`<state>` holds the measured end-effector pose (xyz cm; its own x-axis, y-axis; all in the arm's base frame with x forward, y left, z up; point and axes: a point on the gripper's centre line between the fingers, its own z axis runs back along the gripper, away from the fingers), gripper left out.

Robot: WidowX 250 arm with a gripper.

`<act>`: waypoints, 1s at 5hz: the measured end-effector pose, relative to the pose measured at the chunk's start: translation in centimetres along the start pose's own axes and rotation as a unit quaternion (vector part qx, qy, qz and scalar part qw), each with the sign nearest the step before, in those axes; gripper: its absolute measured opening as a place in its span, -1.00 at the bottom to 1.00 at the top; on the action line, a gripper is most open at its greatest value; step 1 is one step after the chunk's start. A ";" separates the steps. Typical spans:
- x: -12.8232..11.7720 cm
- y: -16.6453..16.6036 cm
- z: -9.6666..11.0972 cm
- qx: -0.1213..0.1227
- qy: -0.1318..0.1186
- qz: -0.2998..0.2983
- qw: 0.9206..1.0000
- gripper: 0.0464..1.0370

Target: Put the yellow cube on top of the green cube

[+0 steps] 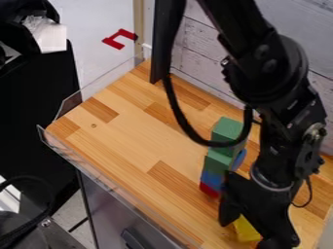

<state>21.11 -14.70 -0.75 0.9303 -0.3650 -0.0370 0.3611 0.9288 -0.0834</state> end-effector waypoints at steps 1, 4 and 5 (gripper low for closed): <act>-0.2 0.3 0.0 0.010 0.005 0.007 1.000 0.93; 0.1 0.4 0.1 0.022 -0.003 0.017 1.000 0.93; 0.5 0.2 0.3 0.030 -0.010 0.008 0.999 0.93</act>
<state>21.70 -14.66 -0.48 0.9370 -0.3490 -0.0173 0.3486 0.9370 -0.0229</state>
